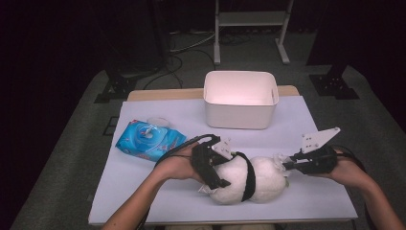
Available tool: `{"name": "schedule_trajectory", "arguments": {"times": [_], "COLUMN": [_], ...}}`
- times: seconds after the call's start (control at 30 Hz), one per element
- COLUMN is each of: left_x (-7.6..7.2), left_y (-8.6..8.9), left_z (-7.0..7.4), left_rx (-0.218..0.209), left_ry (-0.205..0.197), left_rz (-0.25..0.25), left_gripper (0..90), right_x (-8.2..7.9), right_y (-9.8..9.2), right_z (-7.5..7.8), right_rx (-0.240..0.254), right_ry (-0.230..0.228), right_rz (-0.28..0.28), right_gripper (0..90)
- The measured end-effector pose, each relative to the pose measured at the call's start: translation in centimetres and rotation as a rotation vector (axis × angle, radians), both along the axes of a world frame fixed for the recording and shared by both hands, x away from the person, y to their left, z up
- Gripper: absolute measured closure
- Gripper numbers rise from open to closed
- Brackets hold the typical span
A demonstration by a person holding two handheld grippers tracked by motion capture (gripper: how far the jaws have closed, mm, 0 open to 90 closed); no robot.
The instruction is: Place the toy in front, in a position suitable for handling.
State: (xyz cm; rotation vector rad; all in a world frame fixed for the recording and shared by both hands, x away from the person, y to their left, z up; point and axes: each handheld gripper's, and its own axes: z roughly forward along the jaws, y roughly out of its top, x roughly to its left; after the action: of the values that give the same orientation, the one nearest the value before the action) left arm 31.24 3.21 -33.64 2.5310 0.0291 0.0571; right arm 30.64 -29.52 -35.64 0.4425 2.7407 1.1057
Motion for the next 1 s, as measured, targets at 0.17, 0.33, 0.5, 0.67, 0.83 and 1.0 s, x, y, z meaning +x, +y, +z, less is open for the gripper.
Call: {"name": "schedule_trajectory", "arguments": {"times": [0.17, 0.33, 0.5, 0.67, 0.83, 1.0], "left_x": [0.0, 0.1, 0.0, -0.1, -0.1, -0.1], "left_y": [-0.2, -0.3, -0.4, -0.4, -0.4, -0.5], "left_z": [0.1, 0.1, 0.2, 0.1, 0.1, 0.2], "left_rx": [0.013, 0.010, 0.011, 0.008, 0.006, 0.010], "left_ry": [-0.007, -0.002, -0.006, -0.008, -0.008, -0.011], "left_rz": [-0.006, -0.004, -0.005, -0.004, -0.006, -0.007], "left_gripper": [12.2, 11.9, 11.7, 11.6, 11.6, 11.5], "right_x": [0.3, 0.6, 0.6, 0.5, 0.4, 0.2], "right_y": [2.2, 4.4, 6.5, 8.7, 9.3, 9.3], "right_z": [1.1, 2.0, 2.5, 2.5, 2.7, 3.1], "right_rx": [-0.030, -0.066, -0.107, -0.119, -0.128, -0.113], "right_ry": [-0.031, -0.055, -0.076, -0.085, -0.093, -0.102], "right_rz": [0.046, 0.088, 0.130, 0.182, 0.193, 0.204], "right_gripper": [78.4, 78.4, 78.3, 75.3, 63.6, 56.5]}}
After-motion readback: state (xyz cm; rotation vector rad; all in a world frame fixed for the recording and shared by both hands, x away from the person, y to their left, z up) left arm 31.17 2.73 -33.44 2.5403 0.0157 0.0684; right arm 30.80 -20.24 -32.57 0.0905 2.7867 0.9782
